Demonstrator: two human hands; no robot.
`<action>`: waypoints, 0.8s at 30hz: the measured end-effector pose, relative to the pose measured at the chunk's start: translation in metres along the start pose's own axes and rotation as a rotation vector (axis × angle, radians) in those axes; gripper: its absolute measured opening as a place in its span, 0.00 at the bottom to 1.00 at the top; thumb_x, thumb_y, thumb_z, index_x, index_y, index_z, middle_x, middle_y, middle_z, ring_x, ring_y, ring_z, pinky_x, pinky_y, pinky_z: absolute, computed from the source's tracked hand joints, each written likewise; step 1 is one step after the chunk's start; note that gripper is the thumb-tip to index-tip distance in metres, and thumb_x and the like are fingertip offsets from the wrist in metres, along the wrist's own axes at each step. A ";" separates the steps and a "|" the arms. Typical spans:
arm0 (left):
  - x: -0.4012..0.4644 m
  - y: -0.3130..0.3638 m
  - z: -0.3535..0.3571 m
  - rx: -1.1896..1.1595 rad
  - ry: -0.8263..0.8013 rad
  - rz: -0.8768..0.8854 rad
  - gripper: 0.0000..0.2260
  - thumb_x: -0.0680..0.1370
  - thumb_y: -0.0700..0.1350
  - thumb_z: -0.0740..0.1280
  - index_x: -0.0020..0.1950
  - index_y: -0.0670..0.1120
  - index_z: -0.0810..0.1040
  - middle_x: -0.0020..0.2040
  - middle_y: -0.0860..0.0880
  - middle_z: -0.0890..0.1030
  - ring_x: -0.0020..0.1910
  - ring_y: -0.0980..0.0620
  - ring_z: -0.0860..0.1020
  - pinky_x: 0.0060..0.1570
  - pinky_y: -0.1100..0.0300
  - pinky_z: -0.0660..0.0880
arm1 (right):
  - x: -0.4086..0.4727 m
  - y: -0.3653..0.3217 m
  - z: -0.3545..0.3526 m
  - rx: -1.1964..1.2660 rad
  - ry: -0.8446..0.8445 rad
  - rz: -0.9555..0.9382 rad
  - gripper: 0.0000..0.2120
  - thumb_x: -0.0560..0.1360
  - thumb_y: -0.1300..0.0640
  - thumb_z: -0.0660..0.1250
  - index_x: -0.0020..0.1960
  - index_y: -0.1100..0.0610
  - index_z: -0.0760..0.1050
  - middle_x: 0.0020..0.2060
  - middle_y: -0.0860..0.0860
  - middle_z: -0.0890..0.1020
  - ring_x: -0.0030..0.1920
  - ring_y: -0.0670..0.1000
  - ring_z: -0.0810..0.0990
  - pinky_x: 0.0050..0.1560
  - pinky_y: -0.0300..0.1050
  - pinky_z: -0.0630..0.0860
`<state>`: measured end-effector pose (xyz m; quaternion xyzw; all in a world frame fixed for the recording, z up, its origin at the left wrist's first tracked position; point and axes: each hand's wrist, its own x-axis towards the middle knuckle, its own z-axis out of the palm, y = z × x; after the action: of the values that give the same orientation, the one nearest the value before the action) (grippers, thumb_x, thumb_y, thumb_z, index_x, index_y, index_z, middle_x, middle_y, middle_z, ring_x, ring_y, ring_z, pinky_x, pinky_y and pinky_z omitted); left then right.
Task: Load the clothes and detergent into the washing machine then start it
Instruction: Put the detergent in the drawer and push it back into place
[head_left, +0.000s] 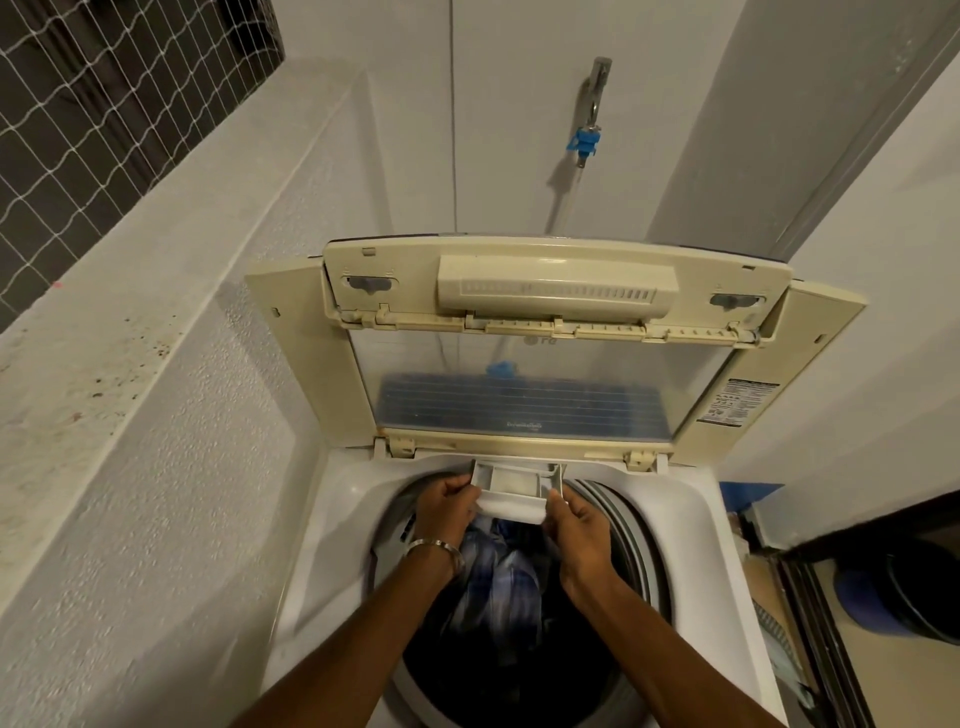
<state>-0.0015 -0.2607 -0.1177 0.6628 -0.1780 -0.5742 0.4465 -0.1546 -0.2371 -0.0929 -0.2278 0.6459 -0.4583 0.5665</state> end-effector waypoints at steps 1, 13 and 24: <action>0.000 0.000 0.000 -0.003 0.009 -0.002 0.07 0.74 0.36 0.69 0.48 0.47 0.79 0.36 0.46 0.79 0.35 0.51 0.76 0.47 0.52 0.76 | 0.000 -0.001 0.001 0.004 0.006 0.005 0.11 0.79 0.59 0.65 0.44 0.67 0.77 0.28 0.55 0.73 0.28 0.49 0.71 0.27 0.40 0.72; -0.008 -0.005 0.007 -0.008 0.081 0.036 0.05 0.73 0.39 0.70 0.43 0.49 0.79 0.42 0.49 0.80 0.44 0.48 0.79 0.55 0.49 0.79 | -0.008 -0.013 0.001 0.002 -0.010 0.011 0.10 0.79 0.58 0.64 0.45 0.64 0.79 0.29 0.51 0.77 0.26 0.42 0.77 0.27 0.36 0.75; -0.008 -0.001 0.005 -0.027 0.032 -0.035 0.15 0.73 0.43 0.71 0.25 0.51 0.81 0.29 0.51 0.78 0.37 0.48 0.74 0.47 0.50 0.74 | -0.016 -0.023 0.002 0.033 -0.020 0.036 0.10 0.79 0.60 0.65 0.39 0.59 0.78 0.24 0.47 0.77 0.25 0.43 0.76 0.25 0.35 0.74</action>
<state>-0.0089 -0.2559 -0.1133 0.6687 -0.1513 -0.5738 0.4481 -0.1540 -0.2361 -0.0648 -0.2115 0.6365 -0.4562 0.5848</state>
